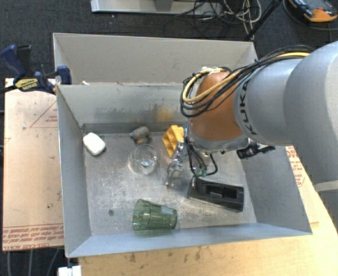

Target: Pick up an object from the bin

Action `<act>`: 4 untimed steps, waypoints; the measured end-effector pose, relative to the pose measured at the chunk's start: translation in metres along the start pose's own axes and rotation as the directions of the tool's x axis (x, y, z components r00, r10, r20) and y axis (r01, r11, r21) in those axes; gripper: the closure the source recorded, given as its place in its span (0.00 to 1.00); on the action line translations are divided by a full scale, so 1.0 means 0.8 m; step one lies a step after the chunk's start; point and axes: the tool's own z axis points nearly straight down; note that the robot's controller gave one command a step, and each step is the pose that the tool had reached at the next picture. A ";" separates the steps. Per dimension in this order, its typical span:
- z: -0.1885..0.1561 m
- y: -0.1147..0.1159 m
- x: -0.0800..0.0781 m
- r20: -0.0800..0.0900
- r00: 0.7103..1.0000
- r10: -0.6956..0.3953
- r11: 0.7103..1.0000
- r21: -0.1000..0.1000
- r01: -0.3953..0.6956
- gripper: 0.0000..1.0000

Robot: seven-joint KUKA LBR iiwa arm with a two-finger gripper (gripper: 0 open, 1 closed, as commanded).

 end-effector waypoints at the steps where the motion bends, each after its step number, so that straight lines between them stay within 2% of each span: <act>1: -0.034 -0.015 0.042 -0.022 1.000 0.008 1.000 0.010 -0.007 1.00; 2: -0.076 -0.070 0.026 -0.012 0.984 0.177 0.984 0.011 -0.176 0.00; 3: -0.076 -0.070 0.026 -0.013 0.984 0.176 0.984 0.011 -0.176 0.00; 4: -0.092 -0.119 0.013 -0.015 0.987 0.157 0.988 0.010 -0.157 0.00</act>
Offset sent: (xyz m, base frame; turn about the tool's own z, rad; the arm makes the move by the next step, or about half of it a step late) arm -0.0349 -0.0498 0.0599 0.1771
